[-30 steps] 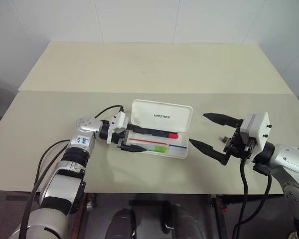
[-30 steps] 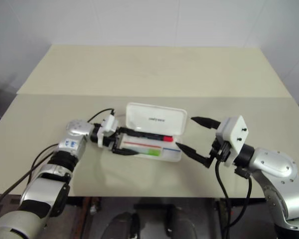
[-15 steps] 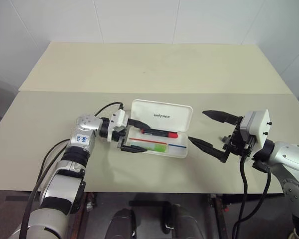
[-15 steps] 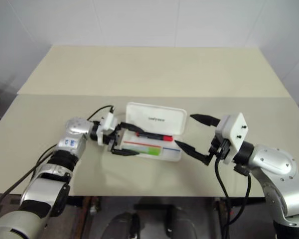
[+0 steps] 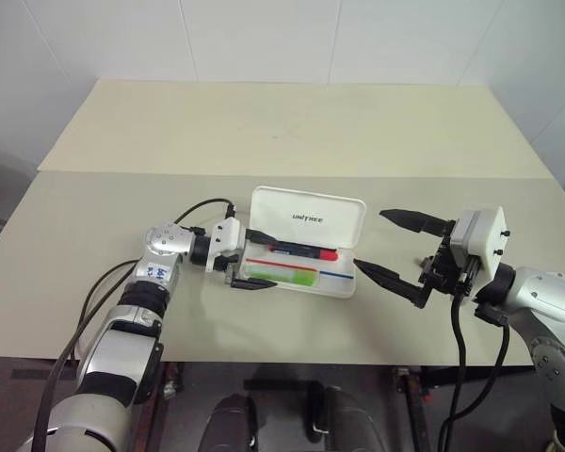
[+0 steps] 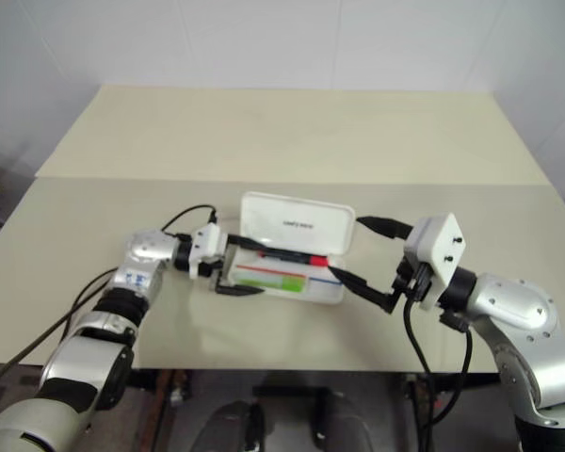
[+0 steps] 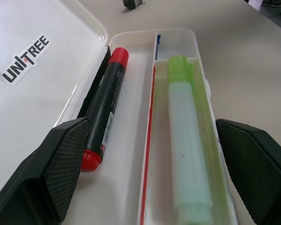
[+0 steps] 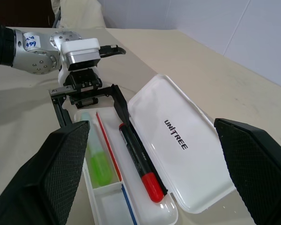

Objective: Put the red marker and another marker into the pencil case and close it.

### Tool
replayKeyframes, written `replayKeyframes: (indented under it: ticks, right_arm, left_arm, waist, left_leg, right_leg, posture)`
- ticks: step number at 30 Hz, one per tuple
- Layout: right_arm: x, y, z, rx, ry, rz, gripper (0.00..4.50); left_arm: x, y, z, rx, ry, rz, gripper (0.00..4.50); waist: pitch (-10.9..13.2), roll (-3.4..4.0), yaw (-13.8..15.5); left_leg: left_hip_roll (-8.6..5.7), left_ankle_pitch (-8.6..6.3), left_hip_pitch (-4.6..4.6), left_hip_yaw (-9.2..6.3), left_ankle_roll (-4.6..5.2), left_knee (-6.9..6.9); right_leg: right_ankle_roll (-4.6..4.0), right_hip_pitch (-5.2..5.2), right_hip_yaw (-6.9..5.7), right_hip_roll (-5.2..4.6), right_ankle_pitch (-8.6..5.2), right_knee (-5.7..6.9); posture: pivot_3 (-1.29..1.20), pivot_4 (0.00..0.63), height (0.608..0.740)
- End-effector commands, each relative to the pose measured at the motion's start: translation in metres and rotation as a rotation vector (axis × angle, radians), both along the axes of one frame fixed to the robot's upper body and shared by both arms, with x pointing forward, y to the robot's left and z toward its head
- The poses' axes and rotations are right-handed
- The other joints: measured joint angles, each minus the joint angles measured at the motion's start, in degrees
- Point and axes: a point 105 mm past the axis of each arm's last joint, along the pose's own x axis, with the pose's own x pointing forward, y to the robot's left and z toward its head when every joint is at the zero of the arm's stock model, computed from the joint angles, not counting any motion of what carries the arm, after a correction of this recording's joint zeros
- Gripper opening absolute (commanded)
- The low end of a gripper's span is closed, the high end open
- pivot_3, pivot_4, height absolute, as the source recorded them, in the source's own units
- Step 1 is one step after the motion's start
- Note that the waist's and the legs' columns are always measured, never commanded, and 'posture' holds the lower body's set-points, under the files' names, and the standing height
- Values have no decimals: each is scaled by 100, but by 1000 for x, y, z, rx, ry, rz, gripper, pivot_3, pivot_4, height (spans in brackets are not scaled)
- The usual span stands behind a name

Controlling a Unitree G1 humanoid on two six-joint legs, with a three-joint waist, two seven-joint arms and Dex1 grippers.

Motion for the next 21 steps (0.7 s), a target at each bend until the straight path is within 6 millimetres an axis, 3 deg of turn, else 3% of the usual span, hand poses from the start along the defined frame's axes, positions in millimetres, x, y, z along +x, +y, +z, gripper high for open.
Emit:
replayKeyframes:
  ticks: [1,8,18,21]
  right_arm:
    - [-4,2,7,-9,-32,16,4500]
    - [-3,1,5,-9,-18,16,4500]
    - [4,-11,-1,-35,35,21,4500]
    - [11,-23,-7,-52,72,-1,4500]
  left_arm:
    - [7,-3,18,-61,-61,24,4479]
    - [-7,-5,37,-188,5,-57,4479]
    - [-30,9,50,-205,33,-93,4479]
    - [-35,15,59,-215,24,-92,4479]
  waist:
    - [0,0,1]
    - [0,0,-2]
    - [0,0,-12]
    - [0,0,-12]
  left_leg:
    - [0,0,0,0,0,0]
    - [1,0,-4,-2,0,2]
    - [0,0,0,-1,0,6]
    - [3,0,1,-1,1,7]
  right_leg:
    - [0,0,0,0,0,1]
    - [1,0,-1,-1,0,1]
    - [0,0,3,2,0,10]
    - [0,0,6,0,0,10]
  posture:
    - [0,150,740]
    - [0,150,740]
    - [0,150,740]
    - [0,150,740]
